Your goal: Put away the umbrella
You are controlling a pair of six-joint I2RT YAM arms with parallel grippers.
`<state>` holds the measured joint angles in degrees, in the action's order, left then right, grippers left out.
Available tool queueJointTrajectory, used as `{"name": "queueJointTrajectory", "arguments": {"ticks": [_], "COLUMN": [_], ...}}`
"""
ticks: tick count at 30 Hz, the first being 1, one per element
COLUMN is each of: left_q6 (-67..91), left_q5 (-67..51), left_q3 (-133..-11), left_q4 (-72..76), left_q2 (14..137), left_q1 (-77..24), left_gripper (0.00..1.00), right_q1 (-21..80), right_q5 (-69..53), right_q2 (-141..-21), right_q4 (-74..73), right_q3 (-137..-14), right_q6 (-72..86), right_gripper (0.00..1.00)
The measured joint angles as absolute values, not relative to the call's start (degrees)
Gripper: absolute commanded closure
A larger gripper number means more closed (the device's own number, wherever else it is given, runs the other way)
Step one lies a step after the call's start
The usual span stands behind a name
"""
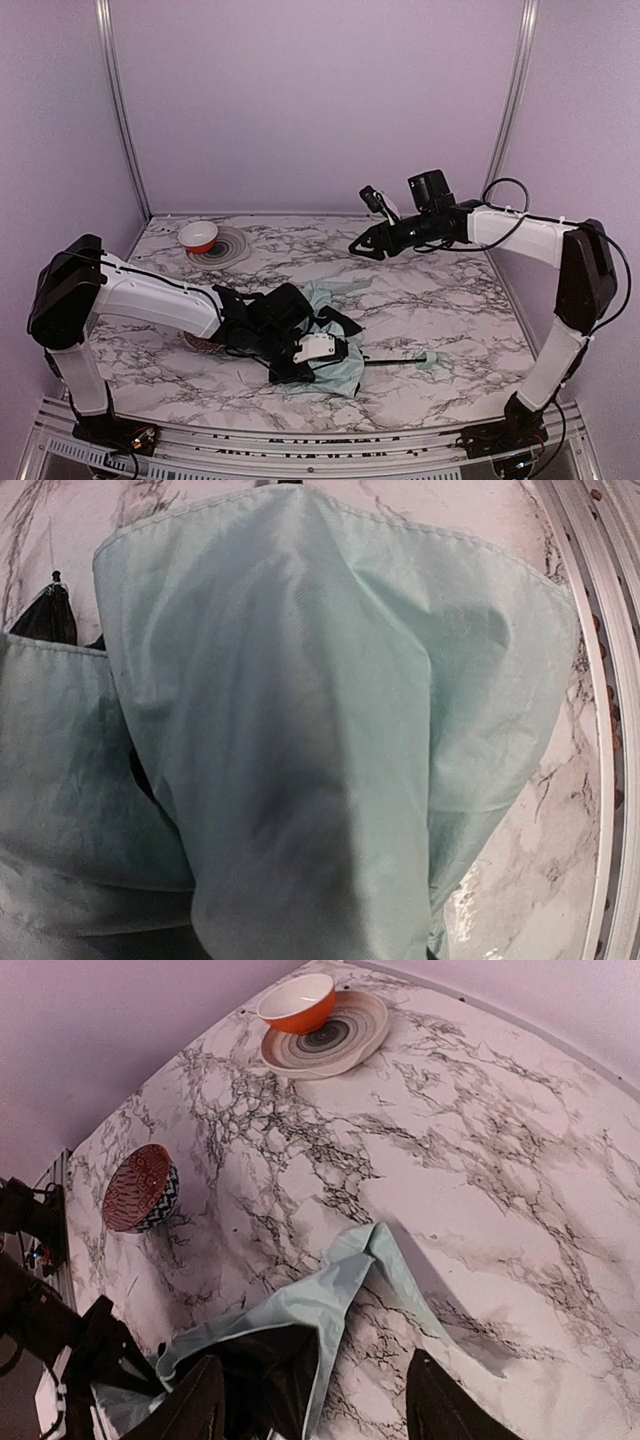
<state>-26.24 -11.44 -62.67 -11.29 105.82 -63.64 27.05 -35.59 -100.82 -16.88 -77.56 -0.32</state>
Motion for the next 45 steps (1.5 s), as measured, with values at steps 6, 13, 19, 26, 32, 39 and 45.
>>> {"name": "queueJointTrajectory", "arguments": {"ticks": [6, 13, 19, 26, 32, 39, 45], "left_q6": [-26.37, -25.63, -25.26, -25.26, -25.28, -26.2, -33.19], "left_q5": [-9.8, -11.49, -11.11, -11.22, -11.57, -7.88, 5.69], "left_q3": [-62.13, -62.37, -62.63, -62.63, -62.63, -62.59, -63.46], "left_q4": [-13.47, -15.62, -15.81, -15.81, -15.81, -15.94, -13.5], "left_q2": [102.02, 103.22, 103.46, 103.46, 103.44, 101.8, 98.08], "left_q1": [-59.35, -56.73, -56.73, -56.73, -56.73, -56.71, -55.59], "left_gripper": [1.0, 1.0, 1.0, 1.0, 1.0, 1.0, 1.0], "right_q1": [28.84, 37.74, 43.27, 43.53, 43.55, 43.53, 42.15], "right_q5": [-37.45, -33.01, -26.94, -20.34, -17.08, -11.86, -7.18], "right_q2": [-93.76, -74.19, -69.3, -79.22, -84.79, -91.46, -93.82], "right_q4": [-26.98, -18.52, -5.89, -4.34, -2.9, -1.56, -1.06], "right_q3": [-71.88, -48.34, -39.7, -39.59, -39.55, -40.34, -47.51], "right_q6": [-11.97, -22.22, -30.11, -37.91, -41.36, -43.59, -47.03], "right_gripper": [0.42, 0.34, 0.34, 0.37, 0.63, 1.0, 1.0]}}
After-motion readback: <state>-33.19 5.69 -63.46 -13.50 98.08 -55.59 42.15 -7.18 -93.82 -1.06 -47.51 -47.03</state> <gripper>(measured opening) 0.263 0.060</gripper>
